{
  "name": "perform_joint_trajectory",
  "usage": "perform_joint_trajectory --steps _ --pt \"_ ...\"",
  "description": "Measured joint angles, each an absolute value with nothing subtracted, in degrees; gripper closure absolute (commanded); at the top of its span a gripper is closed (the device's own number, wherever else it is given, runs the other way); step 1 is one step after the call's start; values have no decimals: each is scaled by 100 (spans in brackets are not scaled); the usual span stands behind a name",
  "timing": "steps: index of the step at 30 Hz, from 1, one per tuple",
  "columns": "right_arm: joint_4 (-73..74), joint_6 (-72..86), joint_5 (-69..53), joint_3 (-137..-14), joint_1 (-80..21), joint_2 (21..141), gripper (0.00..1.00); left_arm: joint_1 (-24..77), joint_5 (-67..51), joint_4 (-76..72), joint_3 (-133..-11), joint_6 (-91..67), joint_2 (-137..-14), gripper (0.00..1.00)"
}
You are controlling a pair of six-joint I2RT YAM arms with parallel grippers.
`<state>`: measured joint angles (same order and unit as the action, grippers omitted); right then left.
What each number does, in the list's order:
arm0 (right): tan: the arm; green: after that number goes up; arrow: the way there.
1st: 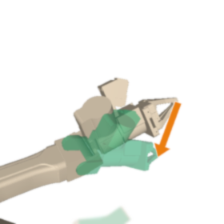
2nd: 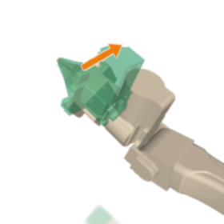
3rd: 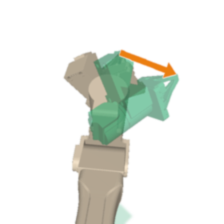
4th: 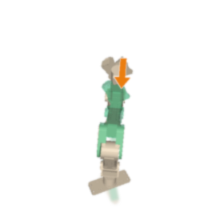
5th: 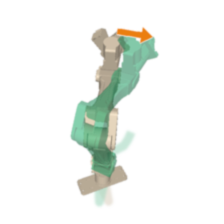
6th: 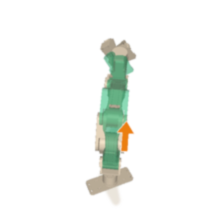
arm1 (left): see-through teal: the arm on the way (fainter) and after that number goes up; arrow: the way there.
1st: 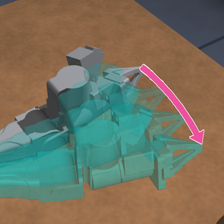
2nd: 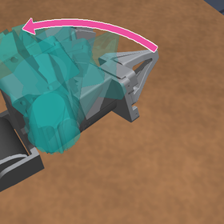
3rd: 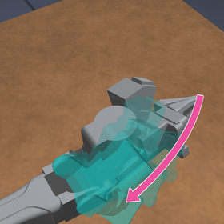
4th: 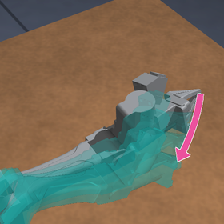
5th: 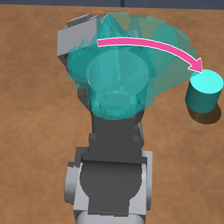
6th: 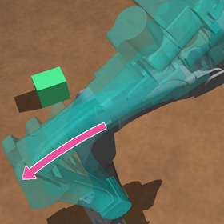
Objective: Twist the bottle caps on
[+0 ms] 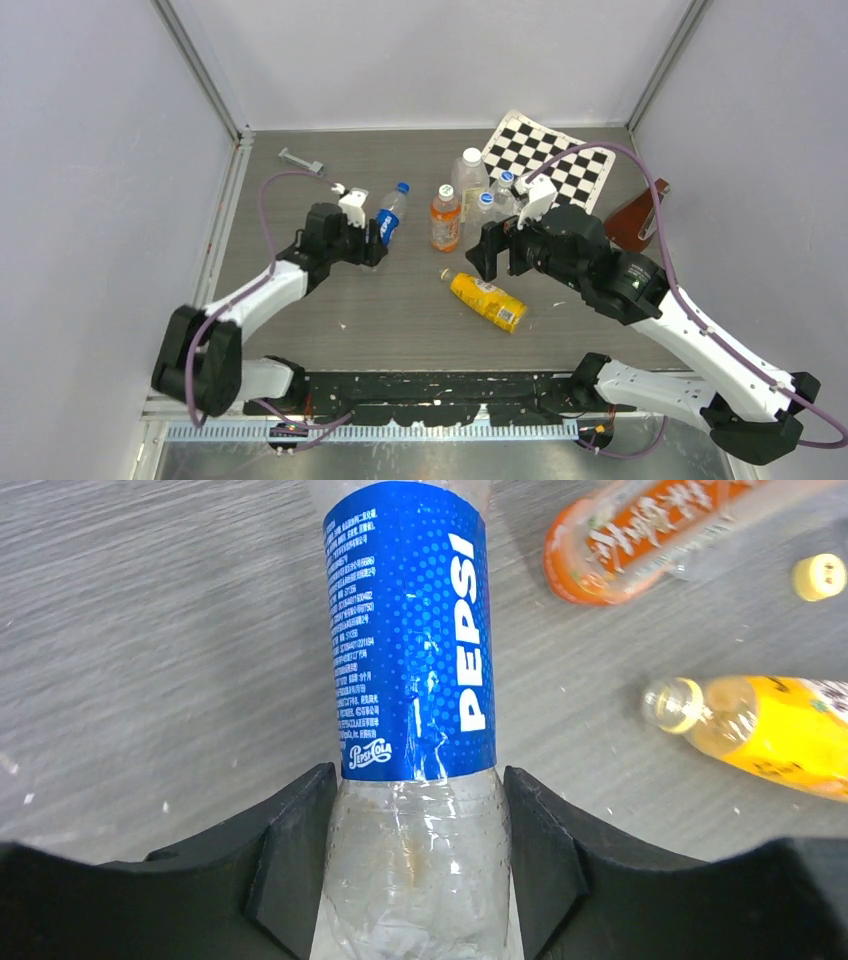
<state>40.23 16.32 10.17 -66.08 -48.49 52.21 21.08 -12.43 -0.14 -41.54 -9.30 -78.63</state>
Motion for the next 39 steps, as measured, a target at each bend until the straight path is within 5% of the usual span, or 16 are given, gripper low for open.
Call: perform_joint_trajectory --steps 7,15,29,35,39 --pt "3116 2314 733 -6285 -4851 5100 0 2174 -1017 54 -2812 -1162 -5054 62" --pt "2432 3413 718 -7282 -4849 6464 10 2211 -1415 25 -2309 -707 -2569 60" --pt "1498 4156 626 -8036 -4849 7699 24 2213 -2624 -169 -2204 12 -2014 58" --pt "1271 4368 484 -8068 -4849 7839 41 2213 -2731 -237 -2204 60 -1909 58" --pt "1135 4488 287 -8084 -4836 7920 68 2213 -2718 -248 -2187 71 -1900 53"
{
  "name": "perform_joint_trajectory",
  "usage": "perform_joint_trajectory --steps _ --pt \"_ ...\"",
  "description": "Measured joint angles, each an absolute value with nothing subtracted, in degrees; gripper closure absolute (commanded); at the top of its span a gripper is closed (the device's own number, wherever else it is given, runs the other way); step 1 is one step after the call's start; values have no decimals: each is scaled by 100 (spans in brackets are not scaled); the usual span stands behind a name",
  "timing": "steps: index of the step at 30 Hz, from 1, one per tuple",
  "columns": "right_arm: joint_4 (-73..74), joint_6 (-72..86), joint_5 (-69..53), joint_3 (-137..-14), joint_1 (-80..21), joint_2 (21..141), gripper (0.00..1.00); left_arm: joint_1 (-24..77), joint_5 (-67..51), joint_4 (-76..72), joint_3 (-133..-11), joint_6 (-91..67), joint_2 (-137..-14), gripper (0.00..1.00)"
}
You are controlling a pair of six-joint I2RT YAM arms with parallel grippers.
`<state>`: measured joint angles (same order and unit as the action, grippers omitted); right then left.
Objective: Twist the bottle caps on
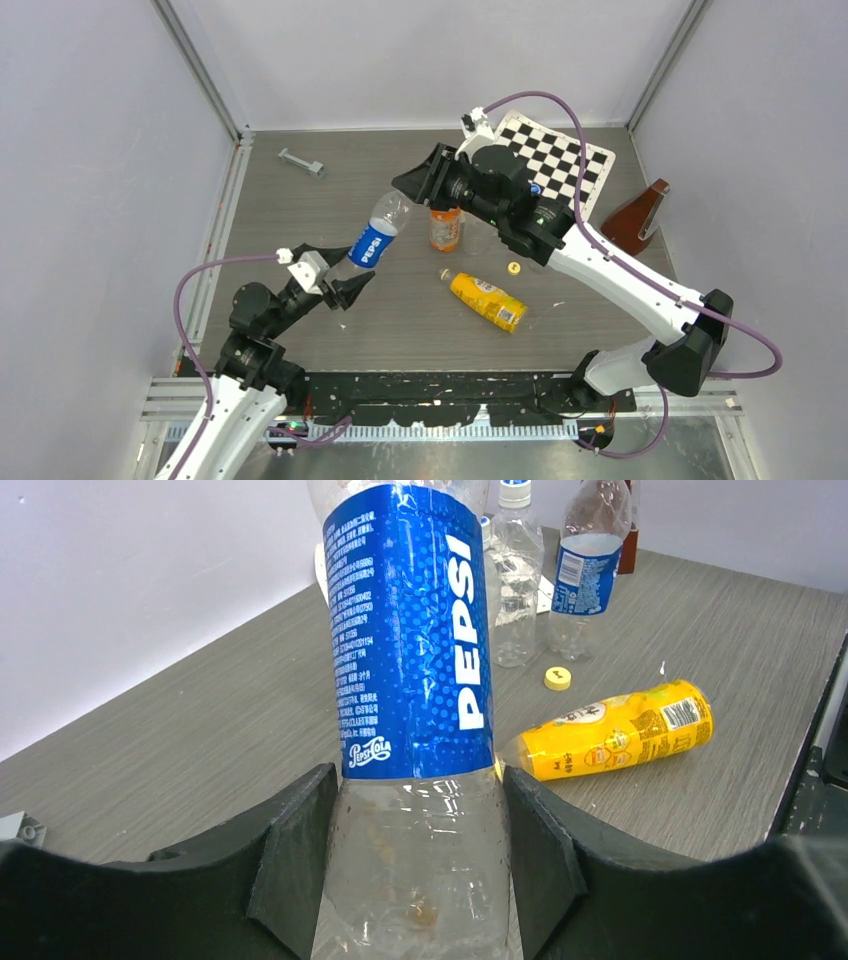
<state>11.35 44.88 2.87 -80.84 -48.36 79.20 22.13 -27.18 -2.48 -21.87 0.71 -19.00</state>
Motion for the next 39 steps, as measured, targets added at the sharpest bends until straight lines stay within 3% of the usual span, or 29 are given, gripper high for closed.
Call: perform_joint_trajectory --steps 2,6,8,22,29,39 --pt "1105 4480 226 -8090 -4834 7942 93 2215 -2703 -252 -2165 71 -1900 41" --pt "1070 4307 115 -8123 -4803 8005 100 2217 -2558 -272 -2112 32 -1894 9" --pt "1037 4069 56 -8149 -4805 8062 100 2217 -2443 -226 -2091 23 -1865 1" --pt "-51 993 362 -8770 -4803 9620 100 2217 338 598 -2049 -917 -858 0" --pt "-589 357 711 -8739 -4803 10320 100 2215 794 976 -2049 -1013 -1079 0" --pt "-1282 137 1002 -8372 -4803 10429 99 2211 943 1144 -2056 -1000 -1076 0"
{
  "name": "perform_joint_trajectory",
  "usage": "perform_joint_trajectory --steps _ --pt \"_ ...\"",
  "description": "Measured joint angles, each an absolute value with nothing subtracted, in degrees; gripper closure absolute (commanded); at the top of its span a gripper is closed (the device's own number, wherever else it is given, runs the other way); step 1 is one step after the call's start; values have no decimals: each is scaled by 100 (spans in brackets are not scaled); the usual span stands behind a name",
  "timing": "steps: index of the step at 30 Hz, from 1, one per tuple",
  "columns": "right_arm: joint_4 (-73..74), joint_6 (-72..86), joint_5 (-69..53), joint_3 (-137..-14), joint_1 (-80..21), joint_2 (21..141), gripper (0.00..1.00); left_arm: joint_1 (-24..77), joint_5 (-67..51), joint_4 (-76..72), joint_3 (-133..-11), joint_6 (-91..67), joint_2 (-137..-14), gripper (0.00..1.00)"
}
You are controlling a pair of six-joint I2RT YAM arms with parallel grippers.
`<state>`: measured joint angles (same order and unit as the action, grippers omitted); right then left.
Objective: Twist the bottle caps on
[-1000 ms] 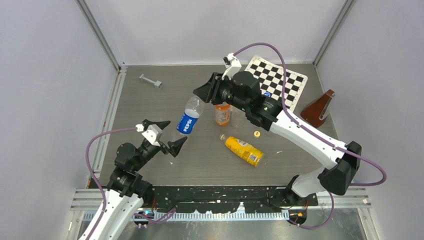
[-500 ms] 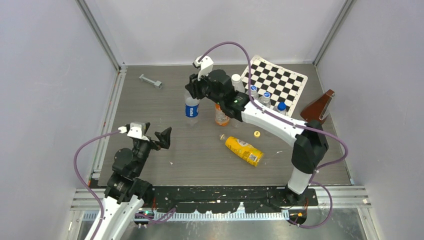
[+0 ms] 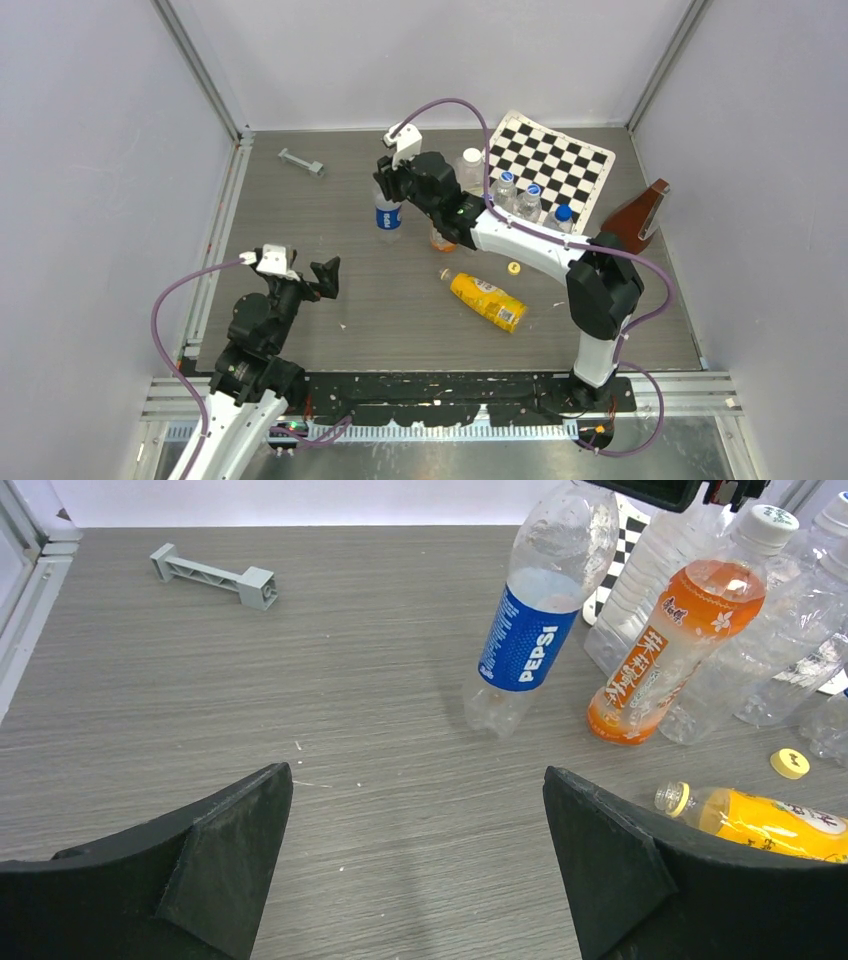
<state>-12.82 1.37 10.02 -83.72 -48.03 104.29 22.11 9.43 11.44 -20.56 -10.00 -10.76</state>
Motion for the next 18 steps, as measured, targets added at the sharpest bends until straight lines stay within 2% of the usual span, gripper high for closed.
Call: perform_joint_trajectory --steps 4,10,15,16,18 --pt "-1396 36 1111 -8187 -4803 10436 98 2211 945 1151 -2056 -980 -1076 0" --pt "-1627 -40 1210 -8049 -4805 10512 89 2211 947 1162 -2056 -961 -1076 0" --pt "-1769 -36 1278 -7975 -4805 10512 74 2211 947 1170 -2056 -954 -1079 0" --pt "-1804 -36 1284 -7957 -4805 10512 68 2211 947 1173 -2056 -947 -1081 0" --pt "-1861 -34 1293 -7929 -4805 10512 62 2211 947 1186 -2056 -932 -1090 0"
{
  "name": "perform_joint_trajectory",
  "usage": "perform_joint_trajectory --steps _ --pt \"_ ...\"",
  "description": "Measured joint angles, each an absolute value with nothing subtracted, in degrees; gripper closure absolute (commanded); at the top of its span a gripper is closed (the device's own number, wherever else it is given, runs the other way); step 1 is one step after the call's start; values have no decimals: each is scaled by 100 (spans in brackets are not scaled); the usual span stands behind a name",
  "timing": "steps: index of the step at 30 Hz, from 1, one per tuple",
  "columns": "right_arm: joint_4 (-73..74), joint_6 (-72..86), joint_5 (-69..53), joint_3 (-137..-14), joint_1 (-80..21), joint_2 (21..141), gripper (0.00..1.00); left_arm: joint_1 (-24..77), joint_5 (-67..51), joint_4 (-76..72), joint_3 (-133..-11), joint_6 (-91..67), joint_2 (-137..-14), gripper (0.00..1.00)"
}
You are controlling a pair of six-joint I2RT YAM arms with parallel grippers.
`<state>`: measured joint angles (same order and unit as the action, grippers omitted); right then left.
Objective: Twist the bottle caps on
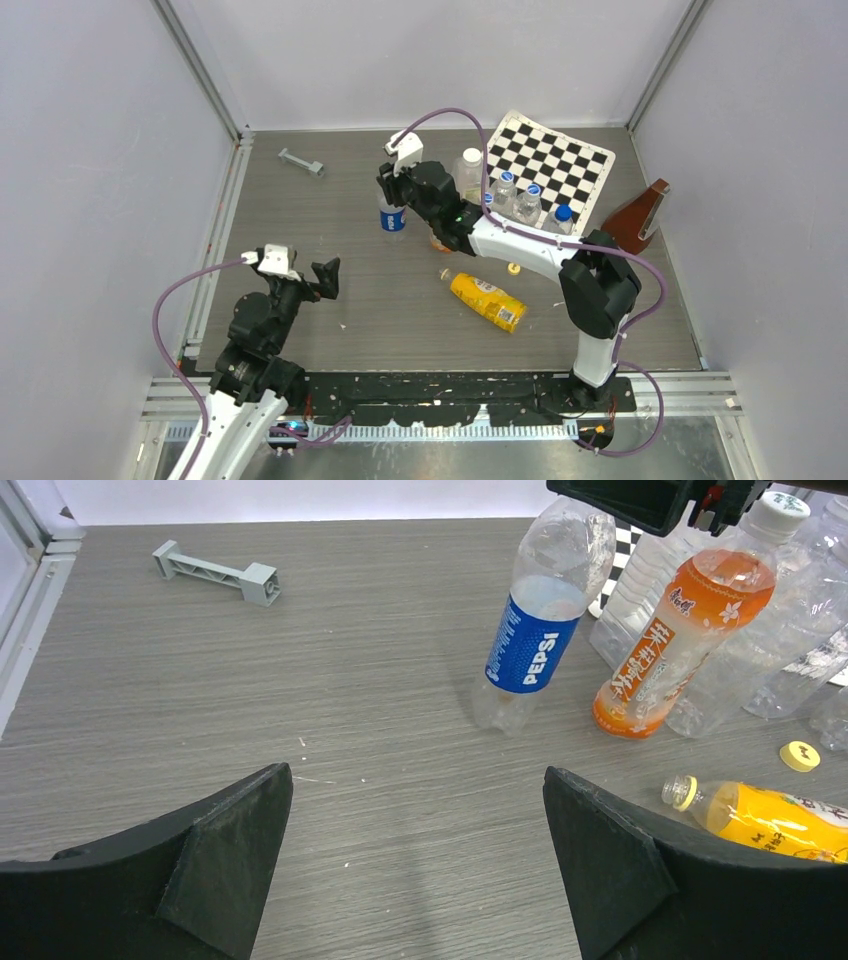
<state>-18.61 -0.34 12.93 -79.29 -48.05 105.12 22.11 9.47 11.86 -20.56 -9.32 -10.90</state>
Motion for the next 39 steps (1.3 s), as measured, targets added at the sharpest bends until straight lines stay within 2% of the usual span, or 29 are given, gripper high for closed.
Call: perform_joint_trajectory --steps 6,16,21,29,39 --pt "-1881 -3 1293 -7883 -4805 10503 43 2211 945 1212 -2056 -862 -1114 0" --pt "-1575 56 1275 -7804 -4810 10501 26 2211 945 1229 -2056 -834 -1118 0" --pt "-1468 108 1264 -7804 -4831 10457 15 2211 945 1229 -2056 -834 -1120 0" --pt "-718 268 1192 -7811 -4958 9859 12 2211 899 1236 -2056 -838 -1142 0" --pt "1367 1103 947 -7546 -5078 7627 11 2211 502 1723 -2436 -1197 -1933 0"
